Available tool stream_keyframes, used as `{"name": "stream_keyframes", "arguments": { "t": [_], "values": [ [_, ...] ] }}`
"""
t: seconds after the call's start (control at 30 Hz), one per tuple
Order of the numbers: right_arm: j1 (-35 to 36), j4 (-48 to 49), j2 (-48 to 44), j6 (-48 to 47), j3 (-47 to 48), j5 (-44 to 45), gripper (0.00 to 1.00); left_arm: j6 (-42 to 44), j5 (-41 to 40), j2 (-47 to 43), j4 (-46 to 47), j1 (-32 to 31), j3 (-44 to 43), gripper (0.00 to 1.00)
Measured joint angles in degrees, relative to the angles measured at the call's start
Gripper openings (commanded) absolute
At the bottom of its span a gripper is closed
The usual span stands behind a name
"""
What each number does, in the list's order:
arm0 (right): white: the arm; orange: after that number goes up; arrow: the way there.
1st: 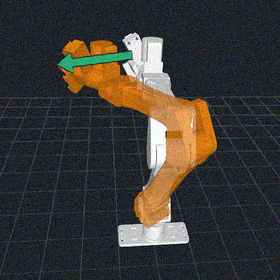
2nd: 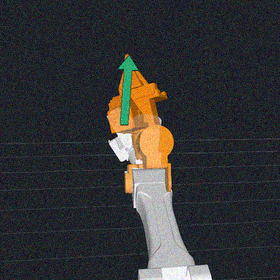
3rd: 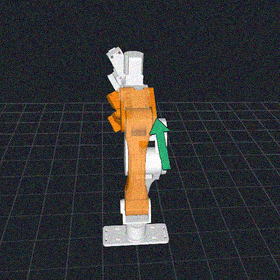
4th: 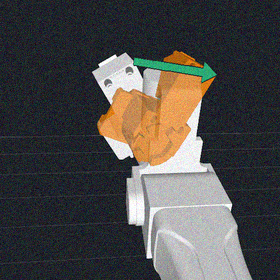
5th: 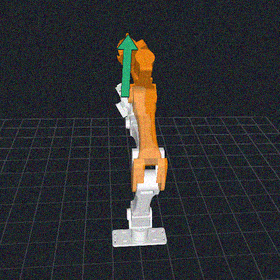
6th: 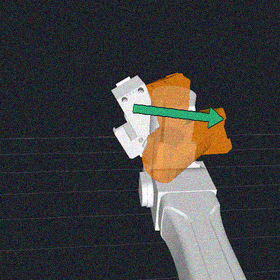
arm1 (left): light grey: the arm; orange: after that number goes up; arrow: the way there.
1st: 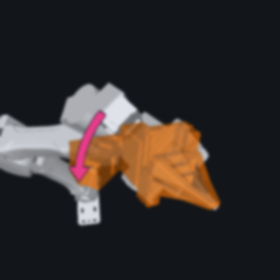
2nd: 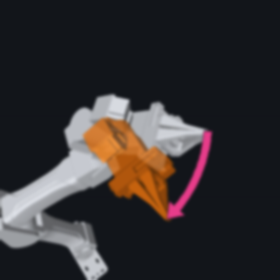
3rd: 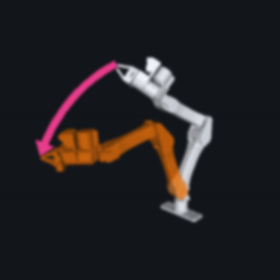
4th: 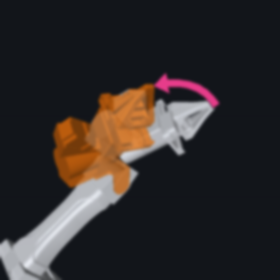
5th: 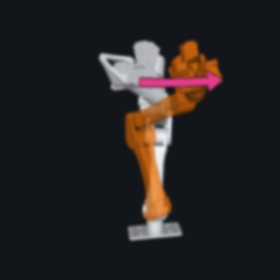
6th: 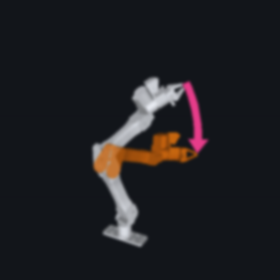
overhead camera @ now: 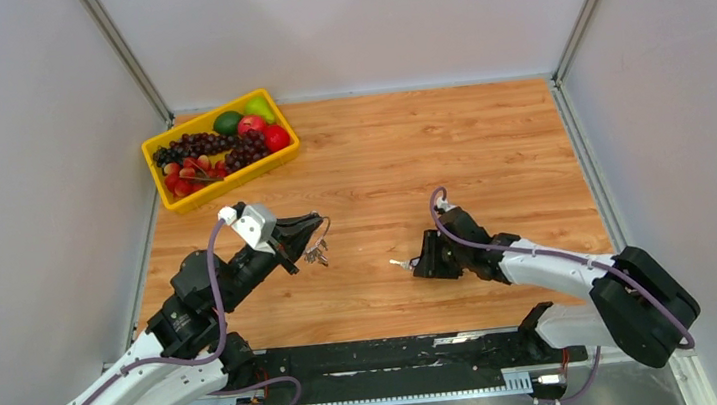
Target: Put the keys on the keyring
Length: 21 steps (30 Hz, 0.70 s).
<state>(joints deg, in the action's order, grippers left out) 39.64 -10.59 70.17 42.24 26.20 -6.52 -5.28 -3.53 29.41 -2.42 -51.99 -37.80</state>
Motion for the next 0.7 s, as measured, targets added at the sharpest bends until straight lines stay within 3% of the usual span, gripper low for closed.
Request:
{"name": "stream_keyframes", "arguments": {
  "t": [0.7],
  "values": [
    [0.1,6.6,3.7,6.3,0.0,2.5,0.36,-0.2,0.0,-0.2,0.0,0.0,0.0,0.0]
  ]
}}
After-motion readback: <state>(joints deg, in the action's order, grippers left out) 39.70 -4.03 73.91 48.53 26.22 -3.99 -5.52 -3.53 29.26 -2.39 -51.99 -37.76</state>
